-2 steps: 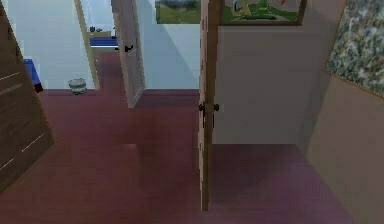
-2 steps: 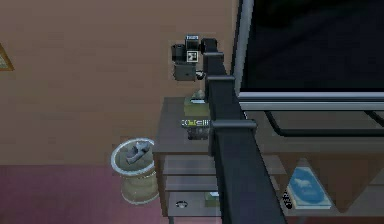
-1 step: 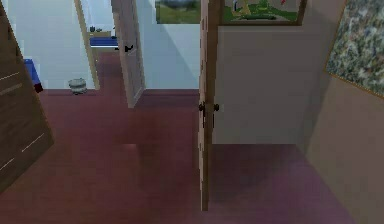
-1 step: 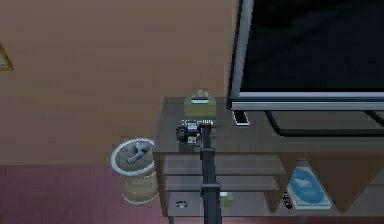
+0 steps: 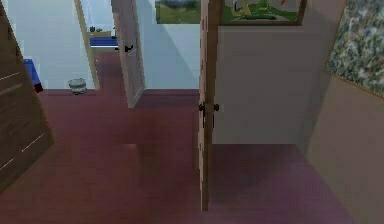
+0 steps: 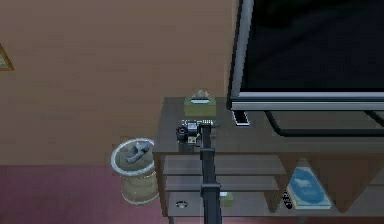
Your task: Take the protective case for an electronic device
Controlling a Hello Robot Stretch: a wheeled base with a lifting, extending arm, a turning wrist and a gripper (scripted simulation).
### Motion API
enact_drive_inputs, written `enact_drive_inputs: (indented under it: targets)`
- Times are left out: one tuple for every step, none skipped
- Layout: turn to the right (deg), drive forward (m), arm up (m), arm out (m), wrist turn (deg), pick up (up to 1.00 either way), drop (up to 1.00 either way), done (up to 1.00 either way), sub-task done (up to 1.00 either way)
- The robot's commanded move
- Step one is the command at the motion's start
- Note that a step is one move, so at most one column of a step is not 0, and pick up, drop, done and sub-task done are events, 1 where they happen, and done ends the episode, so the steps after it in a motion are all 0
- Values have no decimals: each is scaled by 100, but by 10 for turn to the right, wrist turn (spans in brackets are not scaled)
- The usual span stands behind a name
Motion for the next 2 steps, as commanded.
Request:
enact_drive_inputs:
  targets:
    - [0,0,10,0,0,0,0,0,0]
    - [0,0,0,0,0,0,0,100,0]
